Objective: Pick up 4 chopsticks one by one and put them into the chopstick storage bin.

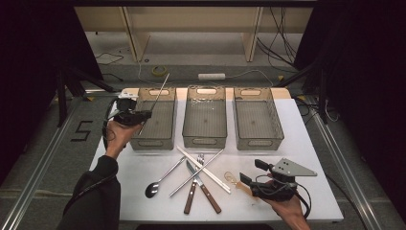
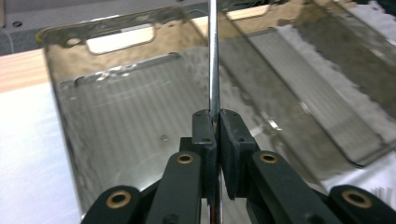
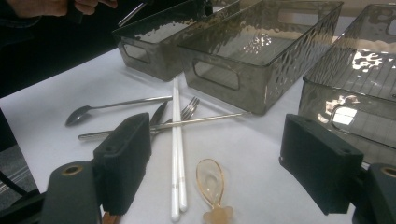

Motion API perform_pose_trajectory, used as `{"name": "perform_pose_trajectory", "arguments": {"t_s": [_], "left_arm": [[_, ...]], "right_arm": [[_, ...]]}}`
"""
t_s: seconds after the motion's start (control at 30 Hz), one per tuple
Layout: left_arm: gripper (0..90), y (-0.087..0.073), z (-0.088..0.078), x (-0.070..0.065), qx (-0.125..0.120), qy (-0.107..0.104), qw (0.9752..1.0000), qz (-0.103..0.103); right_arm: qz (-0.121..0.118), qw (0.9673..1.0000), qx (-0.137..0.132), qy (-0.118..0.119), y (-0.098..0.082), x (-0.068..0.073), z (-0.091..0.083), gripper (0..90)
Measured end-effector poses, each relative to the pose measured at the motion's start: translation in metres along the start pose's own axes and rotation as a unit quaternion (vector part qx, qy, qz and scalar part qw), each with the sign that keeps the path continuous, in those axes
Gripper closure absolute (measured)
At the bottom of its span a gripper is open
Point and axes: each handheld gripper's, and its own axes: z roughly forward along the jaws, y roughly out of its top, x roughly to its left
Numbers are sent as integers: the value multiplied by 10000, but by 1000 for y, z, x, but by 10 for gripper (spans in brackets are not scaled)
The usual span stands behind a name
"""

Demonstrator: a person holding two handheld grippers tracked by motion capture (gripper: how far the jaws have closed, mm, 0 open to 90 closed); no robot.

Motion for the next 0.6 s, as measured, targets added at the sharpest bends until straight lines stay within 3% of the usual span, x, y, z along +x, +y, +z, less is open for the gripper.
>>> {"name": "perform_pose_trajectory", "arguments": {"t_s": [0.2,0.6], "left_arm": [[844,-5,9,13,60,171,9997,-144],[842,-19,25,19,383,423,9981,-212]], "right_arm": [[10,10000,2,13,0,0,0,257],[46,10000,-20,45,0,-1,0,257]]}}
